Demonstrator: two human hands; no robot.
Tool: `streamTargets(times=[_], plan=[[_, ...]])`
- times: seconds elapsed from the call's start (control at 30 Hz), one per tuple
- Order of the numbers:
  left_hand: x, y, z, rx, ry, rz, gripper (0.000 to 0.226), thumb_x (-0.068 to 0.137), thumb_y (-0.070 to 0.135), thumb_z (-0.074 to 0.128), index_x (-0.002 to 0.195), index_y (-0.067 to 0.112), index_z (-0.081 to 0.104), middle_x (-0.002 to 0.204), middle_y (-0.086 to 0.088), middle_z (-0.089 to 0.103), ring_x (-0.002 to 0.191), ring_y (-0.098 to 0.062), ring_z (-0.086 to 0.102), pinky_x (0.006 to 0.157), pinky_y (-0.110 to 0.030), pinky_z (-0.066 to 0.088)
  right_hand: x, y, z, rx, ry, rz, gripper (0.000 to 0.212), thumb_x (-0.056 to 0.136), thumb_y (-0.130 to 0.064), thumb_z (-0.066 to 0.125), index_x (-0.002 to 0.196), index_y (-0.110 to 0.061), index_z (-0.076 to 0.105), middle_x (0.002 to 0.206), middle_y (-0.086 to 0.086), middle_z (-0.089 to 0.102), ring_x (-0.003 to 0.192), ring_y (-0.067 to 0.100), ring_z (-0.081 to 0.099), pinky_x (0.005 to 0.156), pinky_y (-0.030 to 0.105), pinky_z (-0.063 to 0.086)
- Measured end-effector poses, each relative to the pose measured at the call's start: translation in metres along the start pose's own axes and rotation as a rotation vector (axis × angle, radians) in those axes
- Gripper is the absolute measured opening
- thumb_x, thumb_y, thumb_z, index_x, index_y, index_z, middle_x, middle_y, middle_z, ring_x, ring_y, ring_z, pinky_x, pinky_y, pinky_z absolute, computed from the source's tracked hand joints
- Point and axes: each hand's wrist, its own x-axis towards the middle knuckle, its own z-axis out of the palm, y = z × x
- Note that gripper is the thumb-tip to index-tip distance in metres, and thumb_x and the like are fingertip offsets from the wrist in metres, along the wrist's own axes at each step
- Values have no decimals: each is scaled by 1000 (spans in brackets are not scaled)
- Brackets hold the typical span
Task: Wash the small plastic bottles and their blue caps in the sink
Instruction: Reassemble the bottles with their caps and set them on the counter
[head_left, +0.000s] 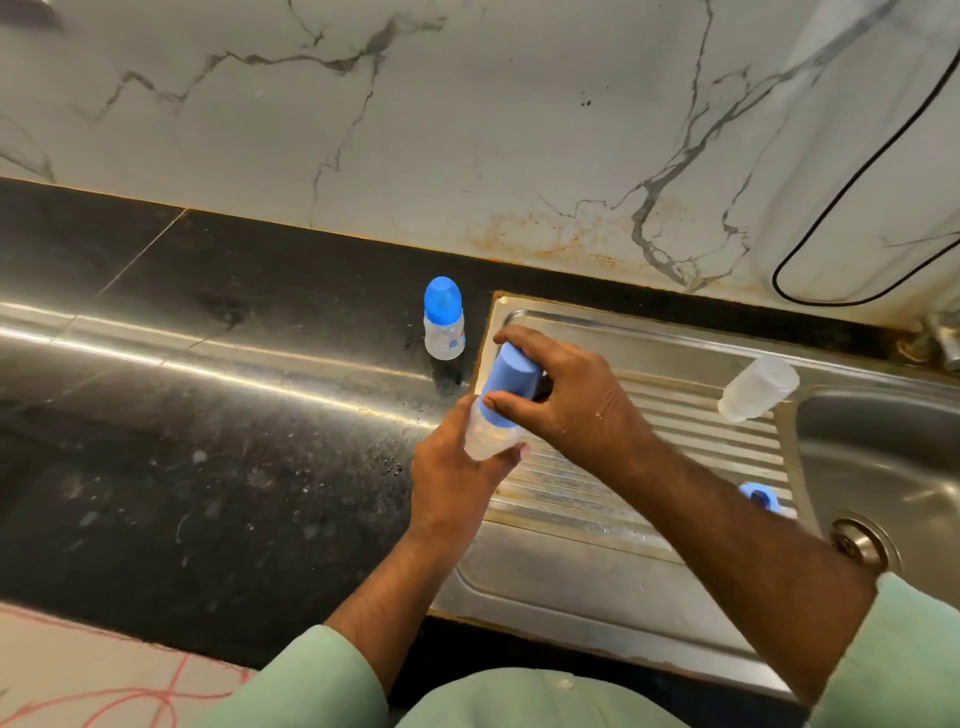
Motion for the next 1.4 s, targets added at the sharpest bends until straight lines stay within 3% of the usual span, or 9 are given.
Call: streamTargets(times=[0.13,0.23,0.33,0.63,0.8,0.9,1.13,1.27,1.4], plan=[[26,-7,-10,37,26,29,59,75,34,83,127,25,56,108,13,65,90,1,62,78,-6,47,14,-2,30,177,194,-12,67,79,-29,80,135,-16,45,114,-11,51,93,4,53,83,9,48],[57,-27,-17,197,105,-25,54,74,35,83,121,23,59,111,5,65,103,-16,59,90,-42,49,39,-3,57,307,196,33,82,77,-24,82,145,-20,35,116,-11,52,91,2,55,78,0,44],[78,-48,-17,230,122,-93,50,75,32,82,119,23,60,112,6,56,106,-19,57,93,-54,47,57,3,84,356,146,88,87,80,-16,80,149,-24,29,129,0,56,106,7,56,86,5,43],[86,-83,-5,219,133,-155,57,75,40,83,123,34,53,112,10,60,107,-18,61,95,-54,50,71,21,100,313,18,155,85,84,-18,75,152,-22,24,130,6,59,112,19,59,98,31,48],[70,-85,-14,324,151,-277,95,68,41,88,144,31,32,137,-2,50,125,-26,52,107,-56,39,49,32,84,301,0,182,74,83,-14,76,146,-24,37,113,-4,59,100,8,54,91,23,47],[29,-63,-10,355,267,-222,71,73,32,86,131,21,45,127,-5,51,120,-25,49,103,-49,36,19,49,59,269,21,211,54,85,-13,74,134,-18,54,122,2,64,106,12,58,95,25,49],[-34,-8,91,289,-301,197,28,86,22,74,112,17,66,113,3,56,94,-16,60,79,-36,53,-83,134,-17,158,193,343,13,79,-8,76,92,-8,76,85,-5,69,82,13,65,82,33,53],[-29,29,155,498,-480,137,47,94,21,62,139,23,49,145,-1,37,107,-30,62,85,-39,53,-138,203,-58,-97,169,484,19,83,-15,72,102,-18,73,103,-2,68,99,18,62,89,35,50],[-9,44,184,691,-487,-4,60,98,16,52,152,28,29,161,-9,17,120,-40,56,91,-46,52,-164,250,-78,-316,-93,587,48,82,-25,69,128,-32,59,127,-1,55,117,26,53,98,38,45]])
